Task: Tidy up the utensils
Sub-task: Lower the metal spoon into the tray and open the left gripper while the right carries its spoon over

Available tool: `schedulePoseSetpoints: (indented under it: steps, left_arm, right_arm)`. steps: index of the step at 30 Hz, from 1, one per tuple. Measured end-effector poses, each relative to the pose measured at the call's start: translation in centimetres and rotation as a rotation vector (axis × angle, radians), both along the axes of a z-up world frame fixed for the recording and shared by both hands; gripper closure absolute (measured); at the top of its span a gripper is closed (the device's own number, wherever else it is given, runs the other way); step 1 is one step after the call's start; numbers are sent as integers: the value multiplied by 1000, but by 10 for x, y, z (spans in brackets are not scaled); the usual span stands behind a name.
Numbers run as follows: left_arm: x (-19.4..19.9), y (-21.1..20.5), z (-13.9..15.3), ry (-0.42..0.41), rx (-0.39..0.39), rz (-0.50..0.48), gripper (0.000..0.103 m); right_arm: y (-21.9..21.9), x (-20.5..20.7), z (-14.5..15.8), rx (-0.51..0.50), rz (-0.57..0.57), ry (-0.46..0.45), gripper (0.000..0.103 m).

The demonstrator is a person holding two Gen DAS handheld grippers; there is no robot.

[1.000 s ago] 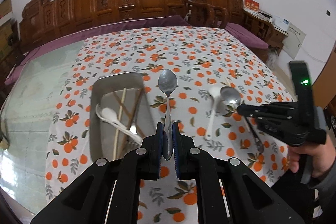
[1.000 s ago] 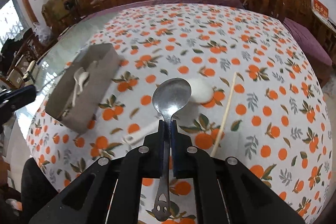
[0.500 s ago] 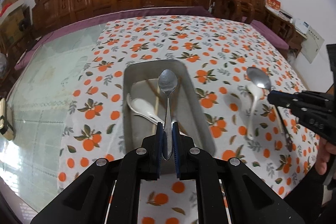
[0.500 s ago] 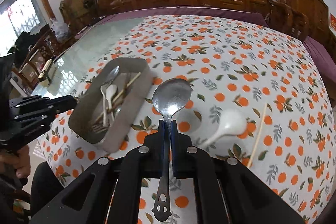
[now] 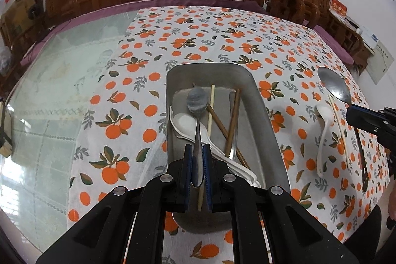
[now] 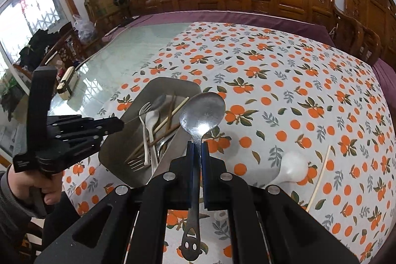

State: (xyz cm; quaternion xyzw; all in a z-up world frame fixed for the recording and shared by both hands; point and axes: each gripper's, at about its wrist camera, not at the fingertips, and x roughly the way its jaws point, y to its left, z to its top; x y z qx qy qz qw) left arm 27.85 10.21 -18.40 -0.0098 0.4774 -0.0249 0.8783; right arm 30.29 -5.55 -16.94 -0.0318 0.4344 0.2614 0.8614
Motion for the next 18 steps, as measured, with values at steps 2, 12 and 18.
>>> schedulePoseSetpoints:
  steps: [2,12,18]
  left_arm:
    - [3,-1,-2,0,14,-4,95]
    - [16,1,-16,32,-12,2,95]
    - [17,1,-21,44,-25,3,95]
  right_arm:
    - [3,2,-1,0,5,4,96]
    - [13,9,-5,-1,25,16,96]
    - [19,13,-8,5,35,24,96]
